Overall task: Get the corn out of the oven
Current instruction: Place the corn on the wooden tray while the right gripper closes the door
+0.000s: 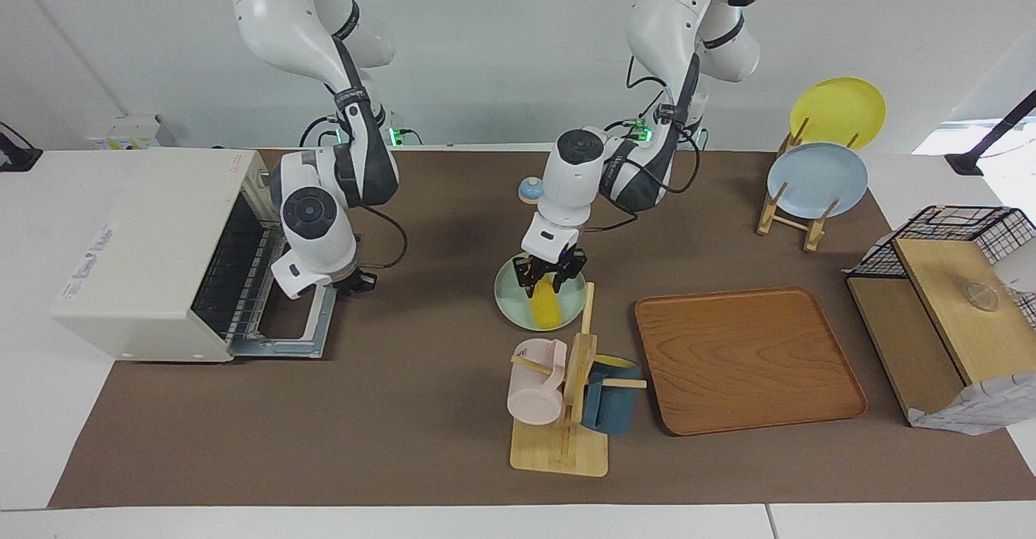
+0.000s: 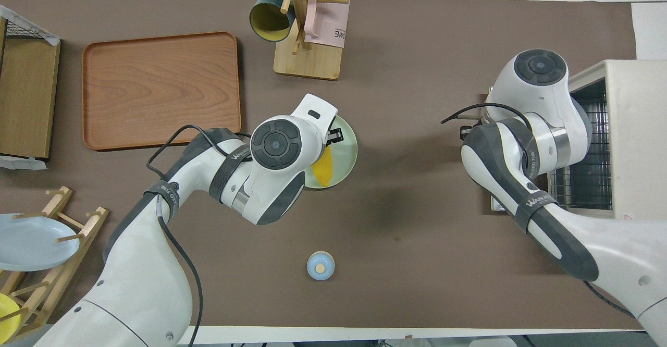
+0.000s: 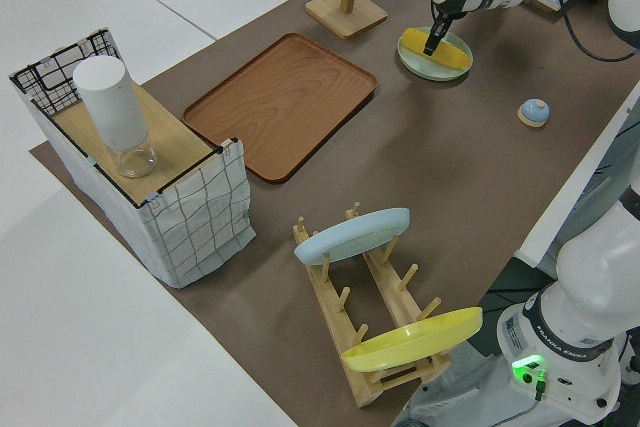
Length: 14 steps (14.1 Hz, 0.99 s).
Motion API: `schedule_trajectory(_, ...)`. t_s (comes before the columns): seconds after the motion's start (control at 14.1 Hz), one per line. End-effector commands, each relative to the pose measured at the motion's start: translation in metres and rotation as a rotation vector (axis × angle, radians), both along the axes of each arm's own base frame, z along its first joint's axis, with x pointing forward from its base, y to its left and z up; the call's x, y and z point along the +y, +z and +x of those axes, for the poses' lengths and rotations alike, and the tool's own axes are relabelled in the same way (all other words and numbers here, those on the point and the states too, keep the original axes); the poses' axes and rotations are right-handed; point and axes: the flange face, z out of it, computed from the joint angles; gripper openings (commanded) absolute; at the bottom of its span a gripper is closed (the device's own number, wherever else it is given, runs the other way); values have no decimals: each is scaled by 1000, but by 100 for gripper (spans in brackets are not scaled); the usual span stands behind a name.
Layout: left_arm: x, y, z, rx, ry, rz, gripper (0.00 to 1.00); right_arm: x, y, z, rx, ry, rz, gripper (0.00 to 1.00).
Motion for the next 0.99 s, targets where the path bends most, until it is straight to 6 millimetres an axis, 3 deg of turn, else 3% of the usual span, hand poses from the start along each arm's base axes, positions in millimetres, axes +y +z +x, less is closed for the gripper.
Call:
schedule_trajectory(0.0,11,16,18,20,43,22,5,-7,3,-5,-17,49,-27,5)
schedule_trajectory(0.21,57,41,41,46,59,60,4,-12,10,-1,-4,99,-74,5)
schedule_trajectory(0.35,115,42,80,31,57,77,4,-14,22,8,12,115,-98,5)
schedule_trajectory(0.5,186,37,117,10,25,93,4,-16,35,14,36,143,-106,5)
schedule_trajectory(0.64,255,32,146,-29,-23,108,5,-22,62,21,65,169,-111,5)
schedule_trajectory(0.78,296,30,165,-113,-78,113,96,-28,89,24,79,196,-109,6)
schedule_trajectory(0.92,311,53,168,-142,-57,111,100,-46,113,22,78,204,-107,6)
